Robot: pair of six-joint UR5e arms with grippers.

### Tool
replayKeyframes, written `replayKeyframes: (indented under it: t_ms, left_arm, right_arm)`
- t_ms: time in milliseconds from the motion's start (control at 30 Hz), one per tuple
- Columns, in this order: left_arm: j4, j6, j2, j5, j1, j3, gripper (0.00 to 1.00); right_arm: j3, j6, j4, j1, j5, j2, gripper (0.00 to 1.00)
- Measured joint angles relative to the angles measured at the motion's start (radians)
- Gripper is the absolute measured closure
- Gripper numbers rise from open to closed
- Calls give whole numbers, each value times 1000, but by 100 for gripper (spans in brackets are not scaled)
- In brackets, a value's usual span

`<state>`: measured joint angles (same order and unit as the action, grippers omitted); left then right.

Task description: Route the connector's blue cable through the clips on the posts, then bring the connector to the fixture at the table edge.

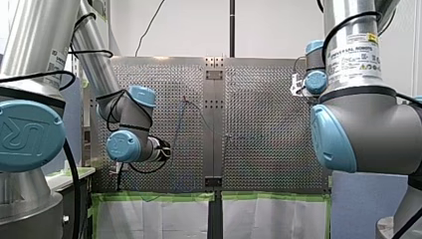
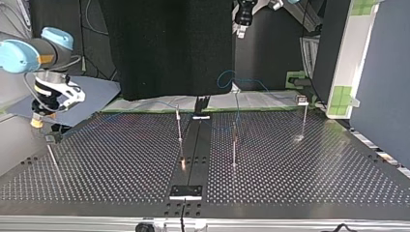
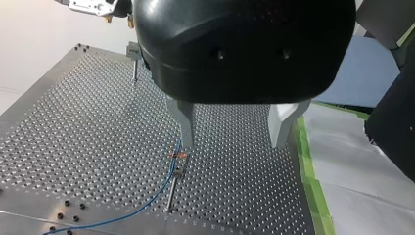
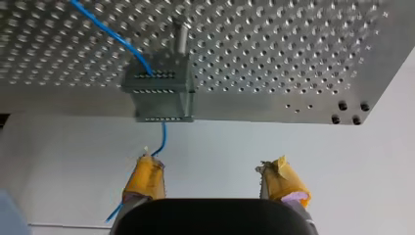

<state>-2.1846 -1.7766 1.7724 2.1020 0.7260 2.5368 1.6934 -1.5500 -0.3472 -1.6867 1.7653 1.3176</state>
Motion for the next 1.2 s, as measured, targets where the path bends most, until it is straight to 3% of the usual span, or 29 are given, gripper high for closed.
replayKeyframes:
  t_ms: [267,433,633,900,1200]
  left_arm:
    - [-8,-9,0,23,-1,-6,0]
    - [-32,-11,0,64,-2,-27,0]
    - [-77,-42,0,118,-3,-70,0]
    - [-109,-86,0,162,-14,-102,0]
    - [-132,-94,0,158,-34,-142,0]
  right_arm:
    - [58,23,70,-71,60,71,0]
    - [89,26,93,-121,62,121,0]
    - [125,22,121,-171,57,143,0]
    - [183,-16,80,-231,14,172,0]
    - [249,9,26,-300,4,115,0]
